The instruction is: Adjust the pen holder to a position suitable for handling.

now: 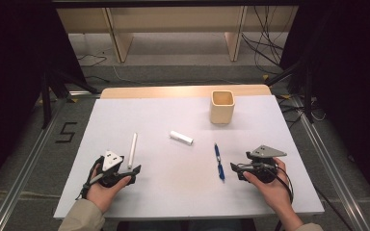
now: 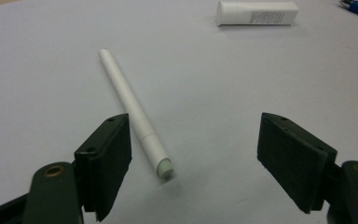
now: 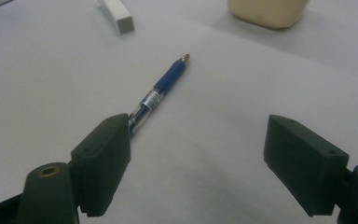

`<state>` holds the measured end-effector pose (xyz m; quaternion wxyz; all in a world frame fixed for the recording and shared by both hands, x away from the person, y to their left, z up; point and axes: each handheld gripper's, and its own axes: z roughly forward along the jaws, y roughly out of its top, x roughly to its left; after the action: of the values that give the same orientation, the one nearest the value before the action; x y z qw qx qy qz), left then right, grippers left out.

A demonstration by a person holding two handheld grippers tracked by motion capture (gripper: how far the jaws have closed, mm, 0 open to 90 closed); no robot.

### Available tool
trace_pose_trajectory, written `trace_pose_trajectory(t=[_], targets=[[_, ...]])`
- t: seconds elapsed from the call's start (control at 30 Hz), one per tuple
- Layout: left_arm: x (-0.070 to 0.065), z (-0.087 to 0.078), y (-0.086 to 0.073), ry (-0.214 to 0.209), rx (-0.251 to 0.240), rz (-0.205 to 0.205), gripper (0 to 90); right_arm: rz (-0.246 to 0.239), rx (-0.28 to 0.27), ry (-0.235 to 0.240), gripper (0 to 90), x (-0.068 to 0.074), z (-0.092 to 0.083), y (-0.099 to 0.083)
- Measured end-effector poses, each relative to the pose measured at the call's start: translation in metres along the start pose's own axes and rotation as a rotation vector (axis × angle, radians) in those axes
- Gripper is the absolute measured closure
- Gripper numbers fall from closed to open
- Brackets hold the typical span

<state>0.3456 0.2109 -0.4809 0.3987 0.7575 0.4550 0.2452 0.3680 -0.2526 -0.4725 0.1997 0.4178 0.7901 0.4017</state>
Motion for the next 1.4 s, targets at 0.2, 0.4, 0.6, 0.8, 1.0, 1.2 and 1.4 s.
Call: trace_pose_trajectory(t=[0.2,0.4,0.6,0.8,1.0,1.2,1.4], targets=[[0.0,-0.0006,-0.0003,0.002,-0.003,0.007,25.5,-0.001,0.002,-0.003,23.6,0.0007,0.0002,-0.0001],[0.0002,-0.0003,-0.0007,0.003,-0.004,0.008,25.5,0.002,-0.001,-0.005,23.6,0.0001,0.0,-0.0003],[-0.0003,0.0001,-0.0008,0.001,-0.004,0.009,25.5,0.002,0.002,-0.005,23.6,0.0002,0.0,-0.0003],[0.0001,0.0004,-0.0011,0.002,-0.002,0.01,25.5,0.001,0.004,-0.007,23.6,0.0004,0.0003,-0.0003],[0.0,0.001,-0.0009,0.005,0.001,0.01,25.7,0.002,0.002,-0.006,23.7,0.0003,0.0005,-0.0006],[0.0004,0.0011,-0.0008,0.009,-0.003,0.007,25.7,0.002,0.002,-0.008,23.7,0.0003,0.0006,-0.0006],[0.0004,0.0011,-0.0008,0.012,-0.001,0.009,25.8,0.002,0.004,-0.01,23.7,0.0005,0.0003,-0.0005]])
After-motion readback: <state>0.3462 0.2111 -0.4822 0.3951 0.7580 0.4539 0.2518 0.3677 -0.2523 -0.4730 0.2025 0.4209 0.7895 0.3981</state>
